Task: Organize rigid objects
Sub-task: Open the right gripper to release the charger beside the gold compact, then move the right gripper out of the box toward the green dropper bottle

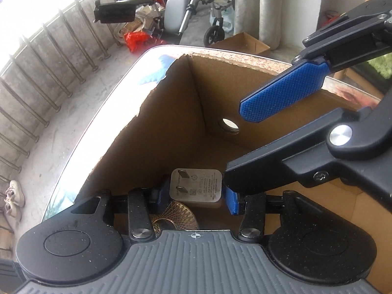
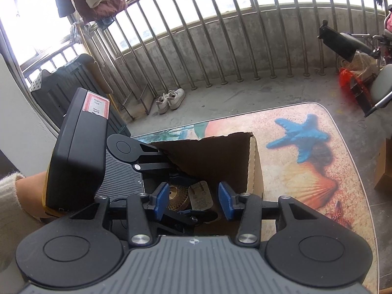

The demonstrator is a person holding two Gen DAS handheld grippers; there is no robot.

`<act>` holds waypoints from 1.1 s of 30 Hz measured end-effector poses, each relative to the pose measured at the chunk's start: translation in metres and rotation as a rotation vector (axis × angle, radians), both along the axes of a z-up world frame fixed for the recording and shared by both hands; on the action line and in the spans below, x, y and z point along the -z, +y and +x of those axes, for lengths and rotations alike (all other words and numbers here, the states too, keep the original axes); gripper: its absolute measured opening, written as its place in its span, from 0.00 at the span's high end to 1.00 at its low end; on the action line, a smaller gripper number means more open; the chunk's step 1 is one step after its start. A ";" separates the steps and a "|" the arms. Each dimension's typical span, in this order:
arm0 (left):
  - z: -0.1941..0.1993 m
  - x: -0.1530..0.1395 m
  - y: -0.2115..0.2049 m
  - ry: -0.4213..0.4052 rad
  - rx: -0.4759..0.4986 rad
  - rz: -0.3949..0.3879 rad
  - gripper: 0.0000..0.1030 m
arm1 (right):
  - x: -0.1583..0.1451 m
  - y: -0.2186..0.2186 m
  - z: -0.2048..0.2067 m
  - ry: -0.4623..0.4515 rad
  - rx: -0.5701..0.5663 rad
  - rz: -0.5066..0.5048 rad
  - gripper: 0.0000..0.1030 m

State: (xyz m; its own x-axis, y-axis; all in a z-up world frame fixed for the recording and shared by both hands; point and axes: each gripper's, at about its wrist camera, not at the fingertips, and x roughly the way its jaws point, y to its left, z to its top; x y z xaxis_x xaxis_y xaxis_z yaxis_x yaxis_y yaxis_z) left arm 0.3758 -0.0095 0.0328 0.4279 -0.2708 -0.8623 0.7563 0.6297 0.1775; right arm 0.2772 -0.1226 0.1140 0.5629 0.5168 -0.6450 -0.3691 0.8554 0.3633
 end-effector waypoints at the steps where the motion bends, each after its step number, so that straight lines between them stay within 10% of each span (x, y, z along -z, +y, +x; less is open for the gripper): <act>1: -0.002 -0.001 0.000 -0.008 0.003 0.007 0.55 | 0.000 -0.001 -0.001 0.002 0.001 0.005 0.54; 21: -0.019 -0.011 -0.010 -0.127 0.065 0.156 0.58 | 0.002 -0.007 -0.009 0.019 0.006 0.054 0.54; 28: -0.055 -0.045 -0.002 -0.191 -0.050 0.120 0.57 | -0.009 -0.010 -0.025 0.009 0.021 0.044 0.47; 33: -0.121 -0.089 0.020 -0.292 -0.153 -0.084 0.56 | -0.028 -0.026 -0.061 -0.035 0.024 0.101 0.47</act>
